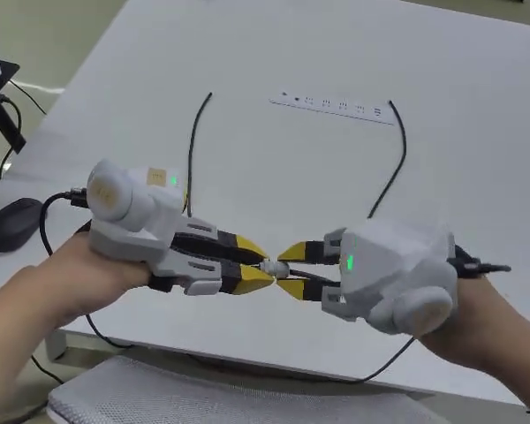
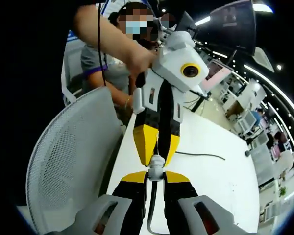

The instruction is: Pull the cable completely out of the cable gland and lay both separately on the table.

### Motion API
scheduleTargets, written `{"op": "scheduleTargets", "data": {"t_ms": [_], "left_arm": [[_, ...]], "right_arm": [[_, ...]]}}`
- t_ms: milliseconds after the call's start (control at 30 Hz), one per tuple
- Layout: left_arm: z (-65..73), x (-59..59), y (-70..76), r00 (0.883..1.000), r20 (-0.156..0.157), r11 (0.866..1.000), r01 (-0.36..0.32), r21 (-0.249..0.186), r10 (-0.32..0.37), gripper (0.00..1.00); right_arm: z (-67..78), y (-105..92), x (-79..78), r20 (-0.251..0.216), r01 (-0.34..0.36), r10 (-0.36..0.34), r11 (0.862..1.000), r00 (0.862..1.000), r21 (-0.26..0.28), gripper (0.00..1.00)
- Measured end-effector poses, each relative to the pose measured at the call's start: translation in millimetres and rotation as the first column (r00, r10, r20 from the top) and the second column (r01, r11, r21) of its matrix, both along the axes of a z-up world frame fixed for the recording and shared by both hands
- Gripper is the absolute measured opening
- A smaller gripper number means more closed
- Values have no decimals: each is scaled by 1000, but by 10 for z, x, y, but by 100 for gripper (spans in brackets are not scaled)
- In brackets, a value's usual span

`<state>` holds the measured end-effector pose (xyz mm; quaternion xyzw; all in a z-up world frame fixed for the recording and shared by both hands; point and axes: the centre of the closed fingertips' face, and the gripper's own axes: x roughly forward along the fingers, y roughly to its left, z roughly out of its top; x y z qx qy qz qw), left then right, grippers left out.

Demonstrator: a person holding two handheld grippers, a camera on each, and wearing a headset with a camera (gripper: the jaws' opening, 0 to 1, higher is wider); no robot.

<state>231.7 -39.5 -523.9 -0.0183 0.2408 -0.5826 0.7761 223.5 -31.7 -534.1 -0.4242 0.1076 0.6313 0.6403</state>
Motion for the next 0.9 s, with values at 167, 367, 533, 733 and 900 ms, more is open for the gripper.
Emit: {"op": "scheduleTargets", "data": {"t_ms": [167,367,533,733,900], "left_arm": [[-6,26,0,999,-49,999,-24,-30,23,15],[25,42,10,998,-62,999,-27,-40,25,15],[18,31,20,997,-77,999,-35,-42,31,15],[-5,-8,30,998,-56,1000,-20,-19,18,15],[-7,2,46,1000,-7,1000,-13,1,13,15]], "right_arm": [[39,-3,41,118,-13,14,1000,993,-9,7],[66,9,48,157,-12,12,1000,987,-2,7],[69,16,51,156,-1,1,1000,988,4,8],[36,39,7,75,30,-32,999,997,24,8],[102,49,45,-39,135,-132,987,990,92,14]]}}
